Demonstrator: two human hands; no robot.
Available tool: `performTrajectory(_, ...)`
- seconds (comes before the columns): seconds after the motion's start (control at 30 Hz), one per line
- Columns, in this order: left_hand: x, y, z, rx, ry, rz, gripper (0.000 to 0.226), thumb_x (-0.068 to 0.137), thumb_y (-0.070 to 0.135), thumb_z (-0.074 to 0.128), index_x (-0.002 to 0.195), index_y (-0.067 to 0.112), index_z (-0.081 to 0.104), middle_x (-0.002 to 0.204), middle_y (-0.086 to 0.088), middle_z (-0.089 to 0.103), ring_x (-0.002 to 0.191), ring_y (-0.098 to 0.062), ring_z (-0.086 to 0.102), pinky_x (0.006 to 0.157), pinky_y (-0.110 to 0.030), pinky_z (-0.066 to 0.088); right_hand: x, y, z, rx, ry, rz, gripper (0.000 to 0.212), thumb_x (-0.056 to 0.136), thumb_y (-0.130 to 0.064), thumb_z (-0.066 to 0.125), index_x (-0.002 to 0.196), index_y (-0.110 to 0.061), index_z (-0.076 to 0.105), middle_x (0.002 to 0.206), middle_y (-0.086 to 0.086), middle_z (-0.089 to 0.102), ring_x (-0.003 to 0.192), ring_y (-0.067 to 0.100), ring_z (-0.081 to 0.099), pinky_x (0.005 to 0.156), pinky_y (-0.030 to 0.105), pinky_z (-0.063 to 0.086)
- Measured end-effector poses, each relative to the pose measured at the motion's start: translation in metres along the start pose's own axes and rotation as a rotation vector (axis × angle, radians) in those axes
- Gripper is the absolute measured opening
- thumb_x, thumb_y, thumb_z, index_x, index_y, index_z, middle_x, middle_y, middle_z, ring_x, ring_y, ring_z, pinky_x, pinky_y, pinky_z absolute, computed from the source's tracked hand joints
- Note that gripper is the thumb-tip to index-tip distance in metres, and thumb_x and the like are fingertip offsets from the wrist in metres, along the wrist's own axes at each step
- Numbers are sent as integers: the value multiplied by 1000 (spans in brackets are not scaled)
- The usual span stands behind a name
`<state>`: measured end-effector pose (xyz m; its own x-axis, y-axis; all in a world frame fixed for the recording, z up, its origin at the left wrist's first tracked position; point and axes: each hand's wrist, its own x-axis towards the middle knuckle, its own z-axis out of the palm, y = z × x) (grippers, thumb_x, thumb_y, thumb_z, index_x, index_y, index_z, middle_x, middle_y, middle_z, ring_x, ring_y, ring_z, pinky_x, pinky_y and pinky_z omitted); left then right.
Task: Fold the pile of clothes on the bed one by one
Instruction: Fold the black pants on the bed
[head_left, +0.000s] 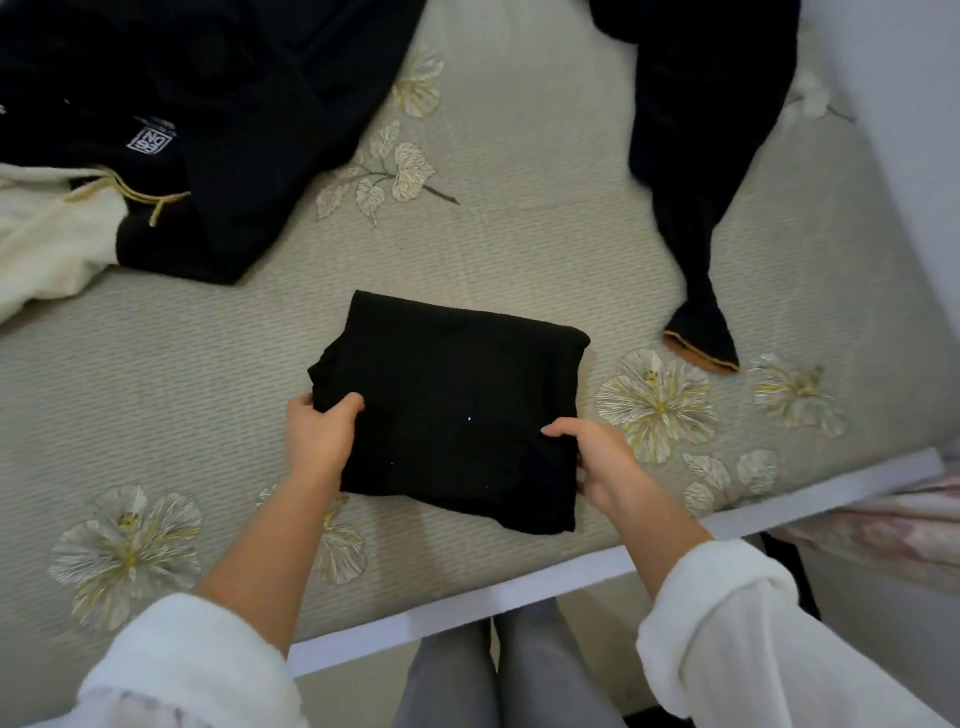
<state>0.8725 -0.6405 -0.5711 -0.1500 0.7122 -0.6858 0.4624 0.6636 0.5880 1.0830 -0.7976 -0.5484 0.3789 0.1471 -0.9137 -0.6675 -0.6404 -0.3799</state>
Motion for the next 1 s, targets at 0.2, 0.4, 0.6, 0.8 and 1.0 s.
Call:
performTrajectory(0.2, -32, 23, -13, 30, -135, -15, 7, 74, 13, 66, 80, 15, 66, 78, -9, 69, 74, -25, 67, 51, -28, 49, -29, -7, -22, -4, -36, -24, 29, 75, -5, 66, 104, -9, 66, 109, 10, 67, 95, 23, 60, 66, 32, 45)
performTrajectory(0.4, -89, 63, 25, 69, -302, 8, 8, 78, 13, 66, 83, 19, 67, 84, -8, 69, 79, -24, 65, 58, -31, 49, -61, -25, -93, 66, 31, -18, 35, 74, -7, 66, 109, -6, 64, 115, 10, 66, 104, 25, 59, 68, 32, 44)
performTrajectory(0.6, -131, 116, 103, 144, -455, 117, 14, 83, 17, 64, 96, 22, 62, 94, -6, 66, 84, -22, 63, 61, -32, 48, -71, -59, -176, 226, 65, -98, 37, 74, -9, 66, 111, -8, 63, 112, 6, 65, 98, 21, 59, 68, 33, 44)
performTrajectory(0.8, -174, 181, 221, 182, -573, 262, 23, 83, 13, 64, 104, 22, 59, 89, -2, 66, 79, -19, 64, 59, -30, 49, -50, -103, -271, 384, 152, -147, 34, 73, -12, 67, 107, -9, 64, 110, 8, 64, 99, 24, 58, 71, 34, 45)
performTrajectory(1.0, -201, 237, 352, 331, -619, 457, 13, 82, 7, 64, 90, 17, 64, 87, -7, 68, 80, -23, 67, 65, -34, 55, 1, -141, -347, 572, 216, -80, 34, 76, -13, 65, 110, -10, 63, 110, 7, 64, 103, 25, 58, 71, 35, 46)
